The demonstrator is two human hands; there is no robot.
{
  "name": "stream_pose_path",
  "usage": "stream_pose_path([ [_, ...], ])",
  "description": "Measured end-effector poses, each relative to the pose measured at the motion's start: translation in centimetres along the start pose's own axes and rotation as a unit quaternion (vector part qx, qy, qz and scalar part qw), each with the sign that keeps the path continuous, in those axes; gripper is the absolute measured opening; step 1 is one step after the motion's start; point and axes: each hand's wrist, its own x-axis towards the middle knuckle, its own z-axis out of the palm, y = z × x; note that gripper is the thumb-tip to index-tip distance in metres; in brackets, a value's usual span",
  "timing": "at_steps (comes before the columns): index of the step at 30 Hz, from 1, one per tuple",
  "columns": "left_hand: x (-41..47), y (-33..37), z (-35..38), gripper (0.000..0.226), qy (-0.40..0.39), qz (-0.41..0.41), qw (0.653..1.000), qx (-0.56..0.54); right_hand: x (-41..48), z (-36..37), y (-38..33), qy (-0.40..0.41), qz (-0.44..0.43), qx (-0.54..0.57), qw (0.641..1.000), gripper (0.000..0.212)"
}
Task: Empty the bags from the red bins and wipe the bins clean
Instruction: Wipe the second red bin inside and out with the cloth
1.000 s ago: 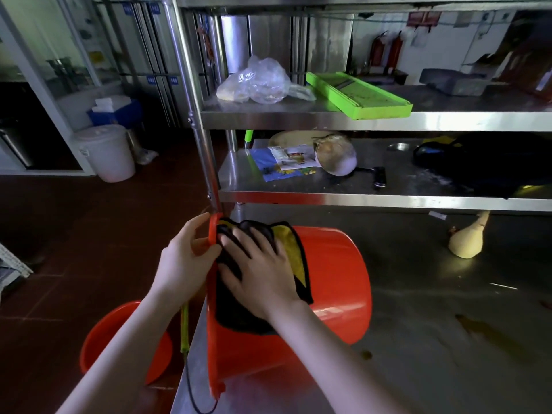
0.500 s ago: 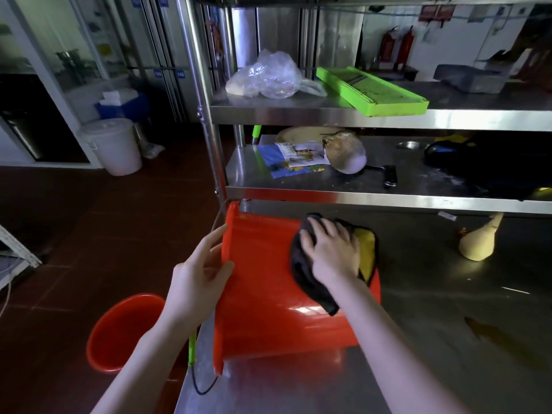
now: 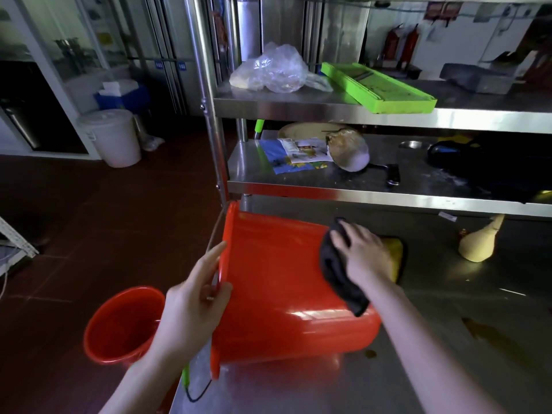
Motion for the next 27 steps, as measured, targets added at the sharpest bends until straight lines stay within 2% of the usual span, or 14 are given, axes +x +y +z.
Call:
stream_pose_path([
  [2,-1.2,-0.2,0.5,0.081,0.000,0.022,1.000,0.020,1.0,-0.9,0.7,-0.069,0.055,0.027,0.996,0.051],
  [3,-1.8,-0.3,0.6,0.083,0.000,0.020,1.000,0.022,1.1,-0.9,-0.2,-0.074,0.051,0.014,0.996,0.051],
  [4,-2.2,-0.3,0.8,0.085,0.000,0.011,1.000,0.018,1.0,-0.6,-1.8,-0.068,0.025,-0.002,0.997,0.053],
  [6,-2.4,-0.4,0.8,0.087,0.002,0.002,1.000,0.015,-0.5,0.3,-6.8,-0.063,-0.091,-0.032,0.993,0.061],
  [8,-2.1,-0.6,0.7,0.091,0.013,0.001,1.000,0.012,-3.0,1.7,-11.7,-0.038,-0.191,-0.020,0.981,0.056],
  [10,-1.4,-0.6,0.0,0.092,0.001,-0.026,1.000,-0.017,-5.3,2.6,-14.5,-0.015,-0.245,-0.018,0.969,0.054],
  [13,0.5,-0.1,-1.5,0.079,-0.052,-0.113,0.987,-0.103,-7.0,3.2,-14.5,0.046,-0.260,-0.039,0.964,0.056],
  [15,3.8,-0.1,-1.2,0.073,-0.035,-0.202,0.970,-0.130,-8.2,3.8,-13.8,0.070,-0.262,-0.019,0.962,0.056],
  [17,7.5,0.6,-0.2,0.071,-0.023,-0.244,0.966,-0.075,-9.7,4.6,-13.2,0.085,-0.286,-0.011,0.954,0.056],
  [20,9.5,2.1,1.8,0.057,-0.024,-0.213,0.977,0.011,-9.9,4.3,-10.6,0.092,-0.311,0.028,0.945,0.056],
  [22,8.8,2.3,2.0,0.054,-0.025,-0.187,0.981,0.049,-8.4,3.3,-7.5,0.102,-0.279,0.019,0.955,0.056],
  [24,7.2,2.1,1.6,0.057,-0.034,-0.168,0.985,0.025,-6.2,2.1,-4.0,0.128,-0.192,-0.012,0.973,0.055],
  [25,6.3,2.1,1.4,0.058,-0.039,-0.157,0.987,0.008,-4.8,1.3,-2.2,0.120,-0.136,-0.025,0.983,0.054],
  [27,4.8,2.0,1.5,0.060,-0.042,-0.124,0.991,-0.001,-2.1,0.1,0.5,0.040,-0.029,-0.027,0.998,0.052],
])
